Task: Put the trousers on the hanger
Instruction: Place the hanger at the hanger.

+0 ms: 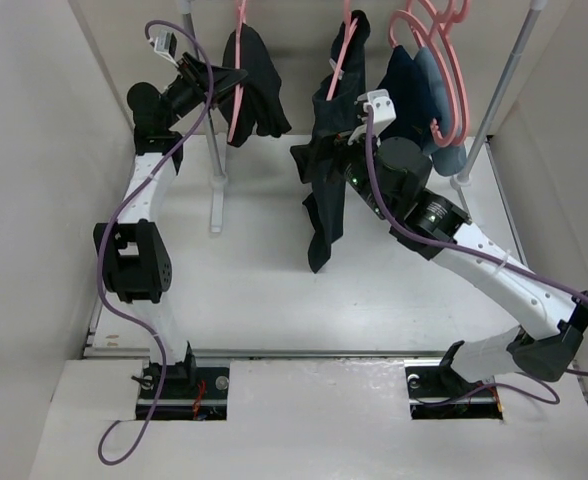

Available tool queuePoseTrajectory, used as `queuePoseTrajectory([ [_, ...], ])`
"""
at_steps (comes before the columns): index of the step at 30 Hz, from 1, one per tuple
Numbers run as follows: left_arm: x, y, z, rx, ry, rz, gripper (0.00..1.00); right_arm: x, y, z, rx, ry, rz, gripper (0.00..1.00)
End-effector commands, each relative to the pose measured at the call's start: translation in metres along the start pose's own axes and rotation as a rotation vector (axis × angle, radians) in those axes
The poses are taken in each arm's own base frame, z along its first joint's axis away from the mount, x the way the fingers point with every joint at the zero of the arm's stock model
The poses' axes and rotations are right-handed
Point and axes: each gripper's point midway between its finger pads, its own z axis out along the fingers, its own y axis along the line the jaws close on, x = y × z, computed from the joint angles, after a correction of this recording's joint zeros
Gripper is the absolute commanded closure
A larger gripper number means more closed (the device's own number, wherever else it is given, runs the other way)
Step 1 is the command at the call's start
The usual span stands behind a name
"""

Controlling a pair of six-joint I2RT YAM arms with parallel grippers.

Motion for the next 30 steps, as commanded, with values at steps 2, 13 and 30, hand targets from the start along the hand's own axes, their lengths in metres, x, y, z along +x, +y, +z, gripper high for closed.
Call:
queuePoseTrajectory([
  [2, -0.005, -0.095, -0.005, 0.253, -0.032, 0.32, 1.0, -0.025, 0.006, 0.003, -0.021, -0.06, 0.004, 0.01],
  [13, 0.016, -0.076, -0.017, 0.25, 0.064, 0.298, 0.0, -0.027, 0.006, 0.001, -0.023, -0.069, 0.007, 0.01],
  [30, 0.013, 0.029, -0.037, -0.508, 0.075, 0.71, 0.0, -0.016, 0.015, -0.064, -0.116, -0.069, 0.092, 0.01],
])
